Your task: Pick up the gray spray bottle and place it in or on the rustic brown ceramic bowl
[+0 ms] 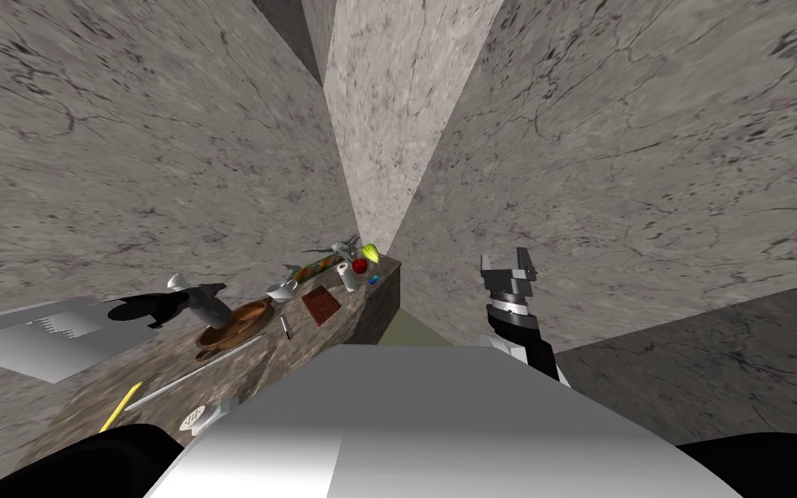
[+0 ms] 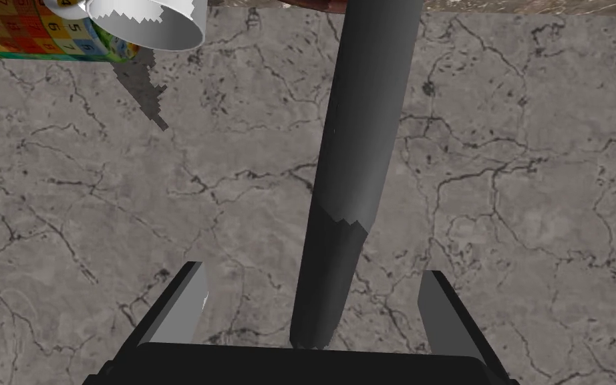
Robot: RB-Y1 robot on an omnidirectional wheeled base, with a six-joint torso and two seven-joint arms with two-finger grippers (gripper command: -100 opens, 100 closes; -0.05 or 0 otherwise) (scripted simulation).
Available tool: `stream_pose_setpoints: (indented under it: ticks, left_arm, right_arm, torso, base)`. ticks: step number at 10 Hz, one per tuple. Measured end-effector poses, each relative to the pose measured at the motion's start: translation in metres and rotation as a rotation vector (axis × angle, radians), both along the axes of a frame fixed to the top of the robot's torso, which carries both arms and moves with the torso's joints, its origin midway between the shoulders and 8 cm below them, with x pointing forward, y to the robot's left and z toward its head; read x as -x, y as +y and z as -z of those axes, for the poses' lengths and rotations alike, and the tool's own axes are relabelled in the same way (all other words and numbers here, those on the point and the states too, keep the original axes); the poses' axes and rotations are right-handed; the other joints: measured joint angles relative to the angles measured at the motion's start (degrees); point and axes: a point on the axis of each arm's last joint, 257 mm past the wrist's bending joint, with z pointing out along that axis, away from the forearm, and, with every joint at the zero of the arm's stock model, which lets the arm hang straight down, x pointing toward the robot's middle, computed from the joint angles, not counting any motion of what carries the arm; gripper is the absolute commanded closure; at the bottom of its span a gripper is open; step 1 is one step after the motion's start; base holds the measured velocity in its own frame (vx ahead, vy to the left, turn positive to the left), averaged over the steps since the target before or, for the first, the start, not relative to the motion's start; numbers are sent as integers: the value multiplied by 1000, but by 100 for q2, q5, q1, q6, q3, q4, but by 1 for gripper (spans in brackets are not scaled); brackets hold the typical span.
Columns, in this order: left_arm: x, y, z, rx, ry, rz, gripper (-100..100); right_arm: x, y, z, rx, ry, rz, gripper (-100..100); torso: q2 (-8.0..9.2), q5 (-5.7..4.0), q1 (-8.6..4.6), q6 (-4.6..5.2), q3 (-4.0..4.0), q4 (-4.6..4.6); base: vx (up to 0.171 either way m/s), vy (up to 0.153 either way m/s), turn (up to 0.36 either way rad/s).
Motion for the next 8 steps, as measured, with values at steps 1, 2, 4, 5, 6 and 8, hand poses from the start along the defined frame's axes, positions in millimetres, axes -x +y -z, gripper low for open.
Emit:
stream_pose_setpoints:
  ticks: [1, 2, 4, 5, 6, 8]
  left_arm:
    - [-3, -2, -4, 0, -1, -1, -100]
    - [-8, -5, -10, -1, -2, 6, -100]
    - [-23, -16, -19, -2, -2, 22, -100]
    - [-32, -23, -24, -1, -3, 32, -100]
    - [-39, -29, -30, 0, -2, 40, -100]
    - [-50, -45, -37, 2, 2, 62, -100]
  right_arm:
    - [0, 0, 0, 0, 0, 0, 0]
    - [0, 0, 0, 0, 0, 0, 0]
    - [0, 0, 0, 0, 0, 0, 0]
    - [0, 0, 0, 0, 0, 0, 0]
    - [0, 0, 0, 0, 0, 0, 0]
    - [0, 0, 0, 0, 0, 0, 0]
  torso:
    - [2, 2, 5, 1, 1, 0]
    - [2, 3, 7, 1, 1, 0]
    - [1, 3, 6, 0, 1, 0]
    - [1, 2, 0, 4, 0, 0]
    - [-1, 0, -7, 2, -1, 0]
    - [-1, -1, -11, 2, -1, -1]
  base:
    - [-10, 39, 49]
    - [-4, 37, 80]
    - [-8, 28, 70]
    - [-2, -2, 14]
    - [0, -3, 26]
    - [-9, -1, 68]
